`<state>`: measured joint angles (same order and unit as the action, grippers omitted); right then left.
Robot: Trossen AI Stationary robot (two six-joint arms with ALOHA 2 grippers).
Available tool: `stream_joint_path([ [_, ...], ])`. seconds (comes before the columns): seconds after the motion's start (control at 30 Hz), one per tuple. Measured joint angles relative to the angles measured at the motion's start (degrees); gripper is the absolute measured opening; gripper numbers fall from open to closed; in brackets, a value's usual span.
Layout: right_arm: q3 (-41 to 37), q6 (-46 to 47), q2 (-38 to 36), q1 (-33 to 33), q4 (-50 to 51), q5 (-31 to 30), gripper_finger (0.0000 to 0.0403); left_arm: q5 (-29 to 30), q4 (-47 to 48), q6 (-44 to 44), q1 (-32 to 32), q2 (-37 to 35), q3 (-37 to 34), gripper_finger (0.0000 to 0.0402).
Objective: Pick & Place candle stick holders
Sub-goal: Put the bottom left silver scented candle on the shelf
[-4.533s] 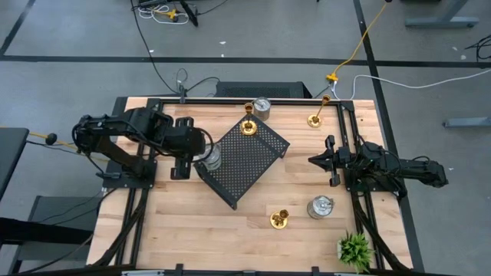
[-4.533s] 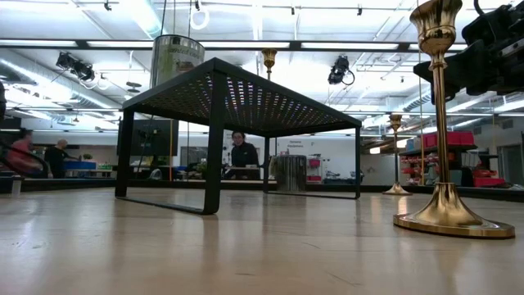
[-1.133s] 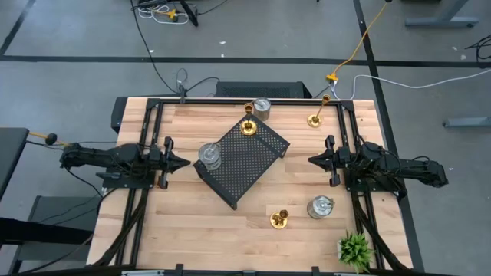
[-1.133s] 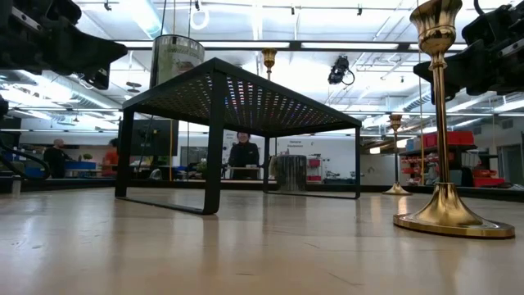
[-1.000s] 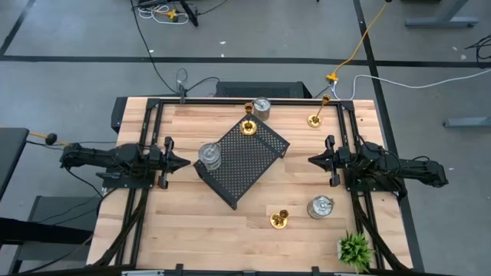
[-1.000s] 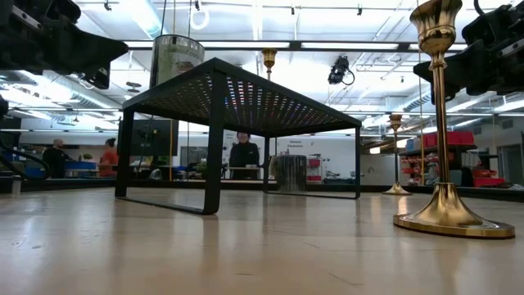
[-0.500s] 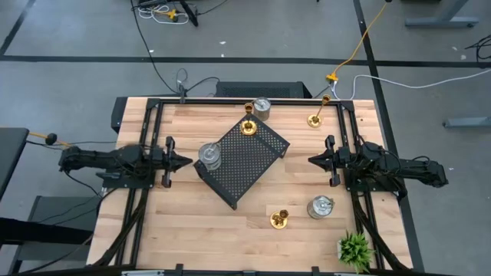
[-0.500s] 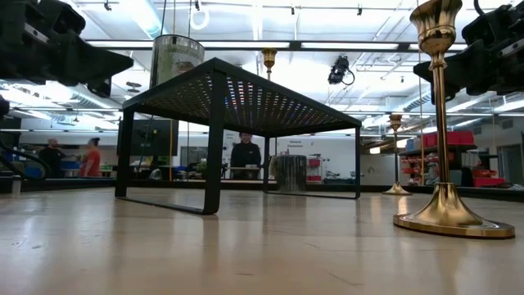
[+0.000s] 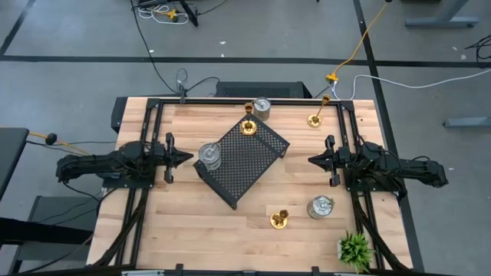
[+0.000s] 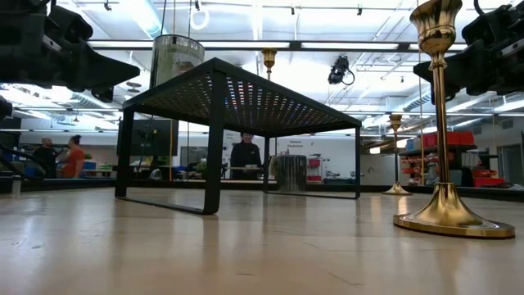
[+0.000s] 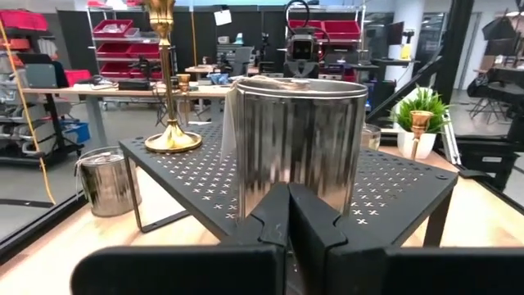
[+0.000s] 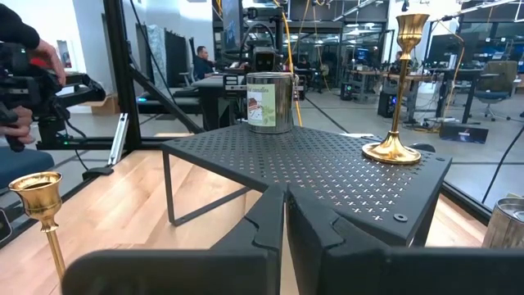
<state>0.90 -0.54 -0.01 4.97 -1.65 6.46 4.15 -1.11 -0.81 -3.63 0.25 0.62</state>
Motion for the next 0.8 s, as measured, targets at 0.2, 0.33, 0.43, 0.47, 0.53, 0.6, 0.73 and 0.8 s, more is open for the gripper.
stream_joint_path([
  [0.2, 0.0, 0.0, 0.0, 0.0, 0.0, 0.0, 0.0023, -2.2, 0.5, -2.3, -0.1, 1.7, 0.0, 0.0018],
  [0.33, 0.0, 0.0, 0.0, 0.0, 0.0, 0.0, 0.0023, -2.0, 0.5, -3.1, -0.1, 3.5, 0.0, 0.0011],
  [0.43, 0.0, 0.0, 0.0, 0.0, 0.0, 0.0, 0.0023, -2.0, 0.5, -3.6, -0.1, 4.6, 0.0, 0.0008],
  [0.47, 0.0, 0.0, 0.0, 0.0, 0.0, 0.0, 0.0023, -2.0, 0.5, -4.1, -0.1, 4.7, 0.0, 0.0007],
  [0.53, 0.0, 0.0, 0.0, 0.0, 0.0, 0.0, 0.0023, -1.9, 0.4, -4.6, -0.1, 4.6, 0.0, 0.0009],
  [0.6, 0.0, 0.0, 0.0, 0.0, 0.0, 0.0, 0.0023, -1.9, 0.2, -4.6, -0.1, 4.6, 0.0, 0.0014],
  [0.73, 0.0, 0.0, 0.0, 0.0, 0.0, 0.0, 0.0023, -1.8, -0.8, -4.5, -0.1, 4.6, -0.1, 0.0022],
  [0.8, 0.0, 0.0, 0.0, 0.0, 0.0, 0.0, 0.0023, -1.8, -0.8, -4.5, -0.1, 4.6, -0.1, 0.0024],
])
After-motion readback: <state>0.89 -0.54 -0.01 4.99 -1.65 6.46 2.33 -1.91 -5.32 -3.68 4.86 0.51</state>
